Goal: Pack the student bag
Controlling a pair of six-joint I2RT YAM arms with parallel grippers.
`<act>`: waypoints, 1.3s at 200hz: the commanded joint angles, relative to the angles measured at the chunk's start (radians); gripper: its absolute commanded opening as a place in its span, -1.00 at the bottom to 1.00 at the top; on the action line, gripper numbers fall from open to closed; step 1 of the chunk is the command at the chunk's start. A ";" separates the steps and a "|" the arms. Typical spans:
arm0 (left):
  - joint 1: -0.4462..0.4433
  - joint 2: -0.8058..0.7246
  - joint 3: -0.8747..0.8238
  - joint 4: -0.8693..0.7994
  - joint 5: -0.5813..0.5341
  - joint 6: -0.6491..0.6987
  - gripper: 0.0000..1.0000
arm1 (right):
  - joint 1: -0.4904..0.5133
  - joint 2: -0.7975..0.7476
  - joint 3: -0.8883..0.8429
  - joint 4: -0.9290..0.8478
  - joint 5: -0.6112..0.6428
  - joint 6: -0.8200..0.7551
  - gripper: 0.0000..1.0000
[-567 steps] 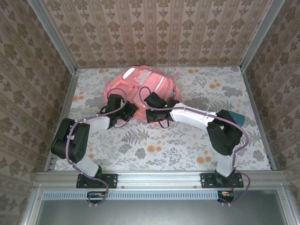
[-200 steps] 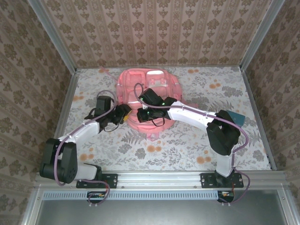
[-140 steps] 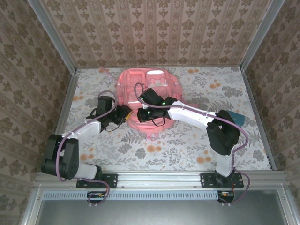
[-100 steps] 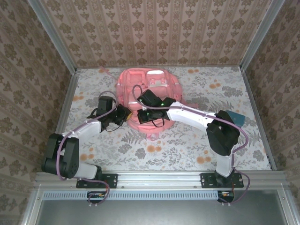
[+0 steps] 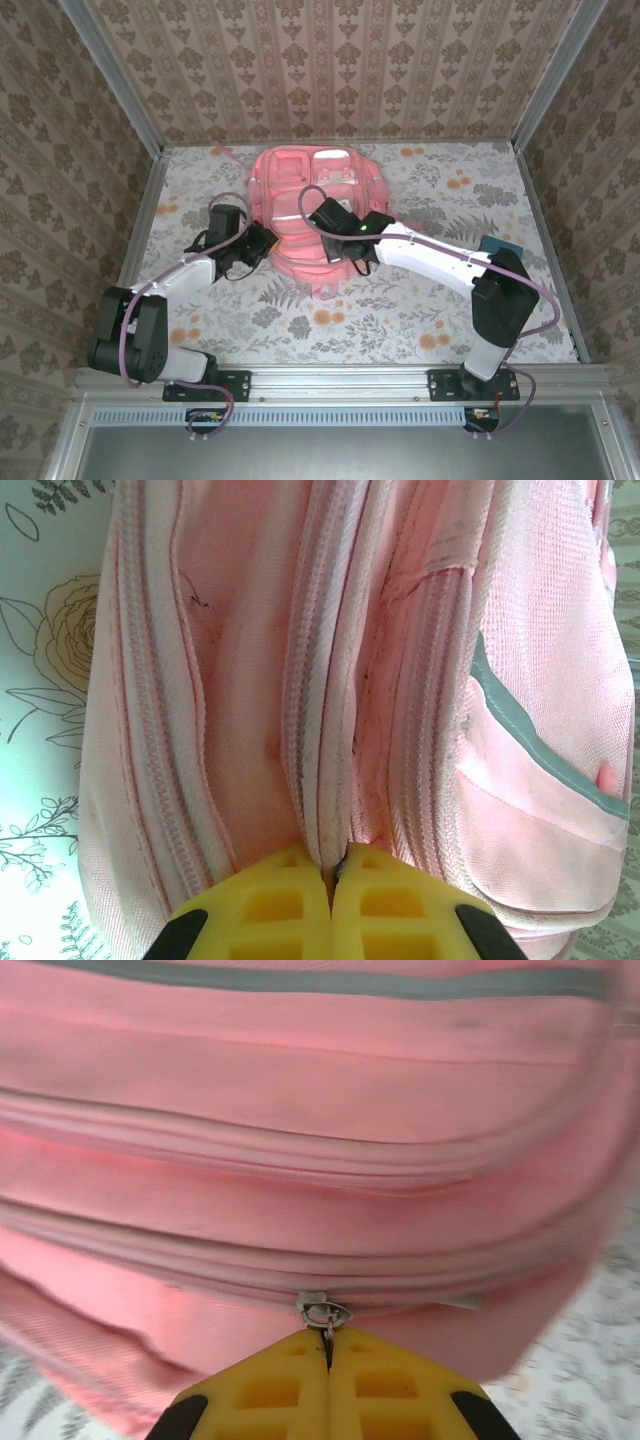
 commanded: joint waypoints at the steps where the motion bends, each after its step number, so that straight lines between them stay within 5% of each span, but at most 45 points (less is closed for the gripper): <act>1: 0.034 -0.024 0.032 -0.045 -0.066 0.062 -1.00 | -0.070 -0.061 -0.027 -0.067 0.178 0.007 -1.00; 55: 0.062 -0.019 0.079 -0.096 -0.069 0.127 -1.00 | -0.119 -0.063 -0.009 -0.010 0.012 -0.038 -1.00; 102: 0.158 -0.010 0.115 -0.158 -0.080 0.212 -1.00 | -0.104 -0.017 0.029 0.085 -0.339 -0.100 -1.00; 142: 0.190 -0.066 0.117 -0.234 -0.092 0.222 -0.15 | -0.058 0.089 0.100 0.237 -0.613 -0.058 -1.00; 190: 0.189 -0.197 0.060 -0.315 -0.129 0.160 0.13 | -0.027 0.238 0.262 0.274 -0.622 -0.025 -1.00; 260: 0.160 -0.166 -0.006 -0.099 0.036 0.020 0.03 | -0.021 0.258 0.273 0.283 -0.658 -0.026 -1.00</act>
